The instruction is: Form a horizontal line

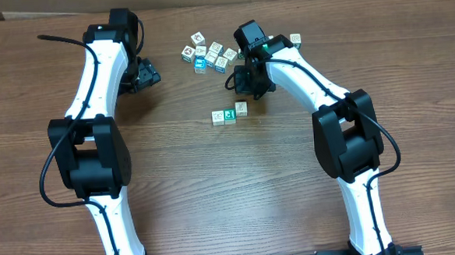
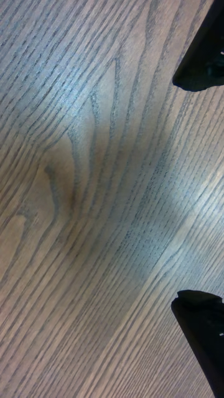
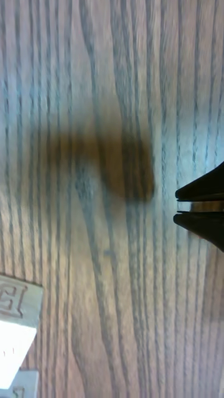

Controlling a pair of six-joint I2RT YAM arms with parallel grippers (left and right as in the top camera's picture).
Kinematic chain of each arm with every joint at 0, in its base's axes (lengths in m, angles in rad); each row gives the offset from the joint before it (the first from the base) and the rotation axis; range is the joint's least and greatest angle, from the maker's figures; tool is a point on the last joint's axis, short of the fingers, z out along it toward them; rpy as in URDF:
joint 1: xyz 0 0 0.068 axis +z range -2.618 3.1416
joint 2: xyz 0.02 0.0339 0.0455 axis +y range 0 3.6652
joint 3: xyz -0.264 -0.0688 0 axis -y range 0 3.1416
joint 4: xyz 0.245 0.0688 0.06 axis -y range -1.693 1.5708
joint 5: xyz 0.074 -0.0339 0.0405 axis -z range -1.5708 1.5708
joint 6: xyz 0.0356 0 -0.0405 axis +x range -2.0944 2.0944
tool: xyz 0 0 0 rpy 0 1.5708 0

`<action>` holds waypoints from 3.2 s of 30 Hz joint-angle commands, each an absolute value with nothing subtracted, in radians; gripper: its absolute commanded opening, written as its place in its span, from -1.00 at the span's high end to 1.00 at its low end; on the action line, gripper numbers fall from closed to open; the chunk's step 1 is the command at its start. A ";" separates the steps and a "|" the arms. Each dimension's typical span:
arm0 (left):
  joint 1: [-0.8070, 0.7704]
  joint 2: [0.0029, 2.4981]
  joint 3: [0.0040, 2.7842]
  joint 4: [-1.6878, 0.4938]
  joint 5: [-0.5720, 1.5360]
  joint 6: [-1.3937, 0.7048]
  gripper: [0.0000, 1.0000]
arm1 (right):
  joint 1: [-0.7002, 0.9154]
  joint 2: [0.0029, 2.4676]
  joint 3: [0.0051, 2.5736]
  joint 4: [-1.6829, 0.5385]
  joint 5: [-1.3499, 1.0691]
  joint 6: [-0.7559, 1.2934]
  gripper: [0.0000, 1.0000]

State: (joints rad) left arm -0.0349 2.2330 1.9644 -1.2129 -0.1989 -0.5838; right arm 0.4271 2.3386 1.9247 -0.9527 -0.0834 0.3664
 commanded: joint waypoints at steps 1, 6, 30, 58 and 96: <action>-0.038 2.212 1.985 -1.214 -0.209 -0.579 -1.00 | 0.433 2.318 1.931 -0.948 -0.138 0.374 0.92; -0.038 2.212 1.985 -1.215 -0.209 -0.579 -1.00 | 0.433 2.318 1.931 -0.965 -0.152 0.374 0.92; -0.038 2.212 1.985 -1.214 -0.209 -0.580 -0.99 | 0.433 2.318 1.931 -1.019 -0.182 0.373 0.92; -0.038 2.212 1.985 -1.215 -0.209 -0.580 -1.00 | 0.433 2.318 1.931 -1.061 -0.227 0.365 0.92; -0.038 2.212 1.985 -1.215 -0.209 -0.580 -1.00 | 0.435 2.318 1.931 -1.039 -0.204 0.343 0.92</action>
State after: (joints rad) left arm -0.0349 2.2330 1.9644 -1.2129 -0.1989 -0.5838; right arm 0.4274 2.3386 1.9247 -1.0397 -0.2096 0.3504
